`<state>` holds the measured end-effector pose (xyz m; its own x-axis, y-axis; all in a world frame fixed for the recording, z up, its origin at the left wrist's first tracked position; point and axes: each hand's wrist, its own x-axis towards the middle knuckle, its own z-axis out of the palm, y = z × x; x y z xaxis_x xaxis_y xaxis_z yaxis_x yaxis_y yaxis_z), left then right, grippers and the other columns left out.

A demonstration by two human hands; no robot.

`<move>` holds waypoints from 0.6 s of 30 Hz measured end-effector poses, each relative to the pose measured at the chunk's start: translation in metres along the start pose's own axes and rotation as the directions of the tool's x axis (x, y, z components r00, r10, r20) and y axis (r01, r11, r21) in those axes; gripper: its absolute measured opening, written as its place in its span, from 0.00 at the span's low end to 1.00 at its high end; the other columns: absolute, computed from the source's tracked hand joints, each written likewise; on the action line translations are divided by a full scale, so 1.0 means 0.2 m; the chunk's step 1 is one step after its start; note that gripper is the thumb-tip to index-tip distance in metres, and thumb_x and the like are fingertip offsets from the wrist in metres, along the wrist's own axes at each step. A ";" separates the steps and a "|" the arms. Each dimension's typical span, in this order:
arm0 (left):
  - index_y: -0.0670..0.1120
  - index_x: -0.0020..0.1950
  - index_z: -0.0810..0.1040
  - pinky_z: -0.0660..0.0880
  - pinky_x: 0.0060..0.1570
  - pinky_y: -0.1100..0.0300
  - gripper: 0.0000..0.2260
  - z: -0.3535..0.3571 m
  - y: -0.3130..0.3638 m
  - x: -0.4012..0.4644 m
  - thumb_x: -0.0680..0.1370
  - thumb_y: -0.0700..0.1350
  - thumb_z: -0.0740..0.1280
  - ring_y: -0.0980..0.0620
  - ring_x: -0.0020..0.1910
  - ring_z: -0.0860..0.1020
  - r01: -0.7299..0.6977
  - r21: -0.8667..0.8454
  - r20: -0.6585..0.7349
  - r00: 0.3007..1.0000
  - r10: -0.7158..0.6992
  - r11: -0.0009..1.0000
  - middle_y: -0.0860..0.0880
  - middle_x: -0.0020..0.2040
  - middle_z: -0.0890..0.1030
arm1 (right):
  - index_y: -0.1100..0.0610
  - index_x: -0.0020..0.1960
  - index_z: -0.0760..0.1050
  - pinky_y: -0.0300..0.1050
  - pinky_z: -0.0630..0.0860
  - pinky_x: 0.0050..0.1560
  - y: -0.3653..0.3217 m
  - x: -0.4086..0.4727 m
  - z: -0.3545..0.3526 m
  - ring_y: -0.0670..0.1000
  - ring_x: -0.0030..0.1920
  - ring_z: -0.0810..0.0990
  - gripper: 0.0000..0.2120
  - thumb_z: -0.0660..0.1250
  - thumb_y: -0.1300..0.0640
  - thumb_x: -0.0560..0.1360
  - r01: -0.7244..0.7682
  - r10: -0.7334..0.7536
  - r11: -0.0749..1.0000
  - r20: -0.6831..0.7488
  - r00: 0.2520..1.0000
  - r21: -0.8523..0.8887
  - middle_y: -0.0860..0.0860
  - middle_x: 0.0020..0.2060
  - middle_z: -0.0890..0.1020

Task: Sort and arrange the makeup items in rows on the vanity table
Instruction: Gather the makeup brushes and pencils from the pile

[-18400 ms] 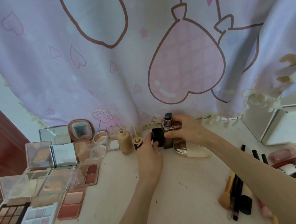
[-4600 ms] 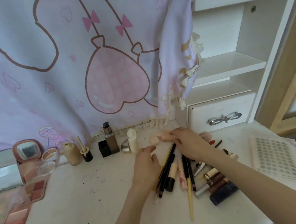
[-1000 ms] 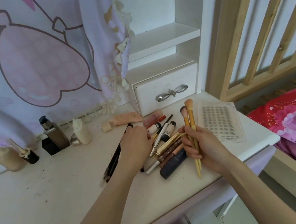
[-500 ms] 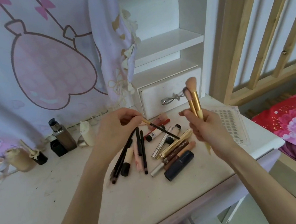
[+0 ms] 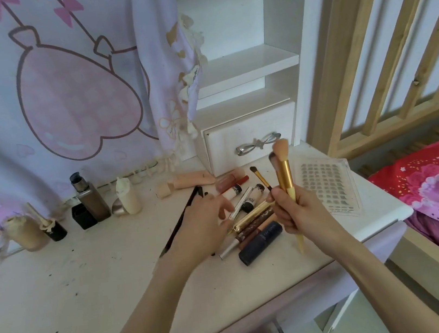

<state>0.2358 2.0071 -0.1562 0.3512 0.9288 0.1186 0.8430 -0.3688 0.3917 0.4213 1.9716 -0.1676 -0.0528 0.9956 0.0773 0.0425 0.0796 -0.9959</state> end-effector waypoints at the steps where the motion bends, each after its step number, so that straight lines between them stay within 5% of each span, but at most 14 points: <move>1: 0.53 0.55 0.75 0.62 0.48 0.62 0.08 0.04 -0.01 -0.01 0.76 0.49 0.65 0.53 0.52 0.68 -0.014 0.112 0.033 0.999 0.010 0.994 0.55 0.45 0.70 | 0.57 0.42 0.72 0.36 0.61 0.22 0.02 0.00 0.00 0.45 0.23 0.62 0.11 0.56 0.56 0.80 -0.011 0.011 1.000 -0.010 1.000 0.003 0.46 0.23 0.66; 9: 0.52 0.56 0.76 0.61 0.57 0.55 0.10 0.12 -0.02 0.00 0.77 0.49 0.61 0.49 0.59 0.66 -0.017 0.300 0.011 1.000 0.014 0.954 0.50 0.57 0.73 | 0.57 0.43 0.70 0.41 0.67 0.21 0.09 0.00 0.06 0.49 0.20 0.70 0.10 0.55 0.56 0.81 0.000 0.000 1.000 -0.060 0.998 -0.006 0.50 0.23 0.74; 18: 0.46 0.48 0.79 0.64 0.53 0.57 0.10 0.10 0.01 0.06 0.75 0.46 0.60 0.48 0.54 0.69 0.027 0.388 0.021 0.999 -0.038 0.921 0.49 0.51 0.76 | 0.62 0.44 0.69 0.41 0.75 0.25 0.13 -0.01 0.08 0.53 0.25 0.78 0.10 0.56 0.57 0.81 0.017 -0.010 0.998 -0.100 0.995 0.062 0.52 0.25 0.78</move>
<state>0.2493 2.0161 -0.1732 0.3277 0.9410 0.0849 0.9441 -0.3296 0.0095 0.4073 1.9719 -0.1944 0.0472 0.9947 0.0919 -0.0199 0.0929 -0.9955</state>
